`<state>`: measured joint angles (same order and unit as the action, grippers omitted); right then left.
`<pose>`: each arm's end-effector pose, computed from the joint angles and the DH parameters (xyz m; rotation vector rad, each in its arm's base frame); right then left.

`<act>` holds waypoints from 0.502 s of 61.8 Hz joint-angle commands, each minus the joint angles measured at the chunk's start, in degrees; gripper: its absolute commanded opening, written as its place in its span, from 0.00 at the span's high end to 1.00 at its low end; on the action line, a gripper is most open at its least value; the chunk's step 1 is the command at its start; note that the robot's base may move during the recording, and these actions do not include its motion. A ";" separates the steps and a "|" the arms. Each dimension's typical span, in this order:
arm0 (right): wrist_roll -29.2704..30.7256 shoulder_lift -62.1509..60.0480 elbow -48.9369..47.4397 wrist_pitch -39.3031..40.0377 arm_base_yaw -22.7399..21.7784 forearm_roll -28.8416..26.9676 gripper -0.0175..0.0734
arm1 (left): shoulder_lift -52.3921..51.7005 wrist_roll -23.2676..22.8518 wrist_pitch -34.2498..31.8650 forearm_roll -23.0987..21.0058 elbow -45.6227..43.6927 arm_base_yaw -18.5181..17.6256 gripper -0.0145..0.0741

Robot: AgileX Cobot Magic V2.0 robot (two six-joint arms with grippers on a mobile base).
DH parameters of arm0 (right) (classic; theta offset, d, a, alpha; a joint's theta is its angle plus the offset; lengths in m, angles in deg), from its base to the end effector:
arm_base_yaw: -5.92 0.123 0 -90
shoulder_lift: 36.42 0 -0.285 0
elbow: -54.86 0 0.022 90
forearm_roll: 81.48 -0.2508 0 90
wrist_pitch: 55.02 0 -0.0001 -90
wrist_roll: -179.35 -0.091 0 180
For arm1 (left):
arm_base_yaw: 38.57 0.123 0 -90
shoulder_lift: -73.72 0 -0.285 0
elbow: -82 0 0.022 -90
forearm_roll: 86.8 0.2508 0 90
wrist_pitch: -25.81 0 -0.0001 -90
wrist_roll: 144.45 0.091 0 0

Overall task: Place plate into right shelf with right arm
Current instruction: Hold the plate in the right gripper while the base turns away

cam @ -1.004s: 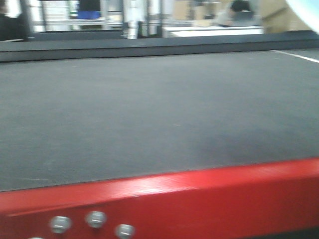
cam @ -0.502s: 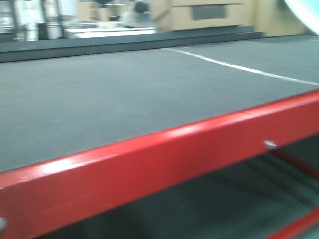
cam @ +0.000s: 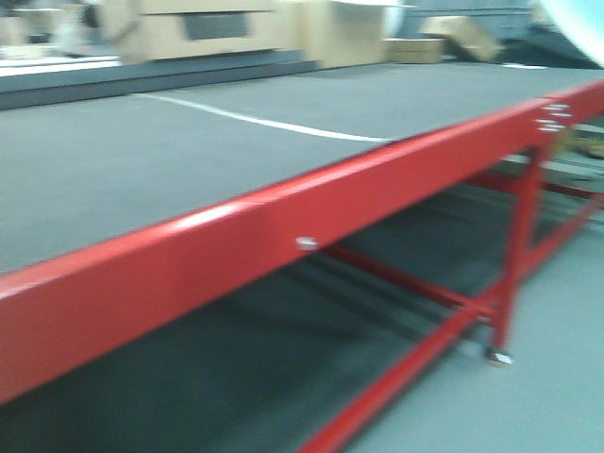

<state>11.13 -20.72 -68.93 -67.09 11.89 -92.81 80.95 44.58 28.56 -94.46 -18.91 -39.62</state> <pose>0.0469 0.0087 0.3087 -0.1185 1.4579 0.1051 0.0571 -0.0016 0.1983 0.0380 1.5537 -0.0004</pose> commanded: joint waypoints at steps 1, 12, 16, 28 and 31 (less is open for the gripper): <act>0.12 0.45 -1.44 5.28 -0.45 -0.48 0.75 | -0.59 -0.40 -5.16 -0.47 0.59 -0.11 0.98; 0.12 0.45 -1.44 5.28 -0.45 -0.48 0.75 | -0.59 -0.40 -5.16 -0.47 0.59 -0.11 0.98; 0.12 0.45 -1.44 5.28 -0.45 -0.48 0.75 | -0.59 -0.40 -5.16 -0.47 0.59 -0.11 0.98; 0.12 0.45 -1.44 5.28 -0.45 -0.48 0.75 | -0.59 -0.40 -5.16 -0.47 0.59 -0.11 0.98; 0.12 0.45 -1.44 5.28 -0.45 -0.48 0.75 | -0.59 -0.40 -5.16 -0.47 0.59 -0.11 0.98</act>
<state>11.13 -20.72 -68.93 -67.09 11.89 -92.81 80.95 44.58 28.56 -94.46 -18.91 -39.62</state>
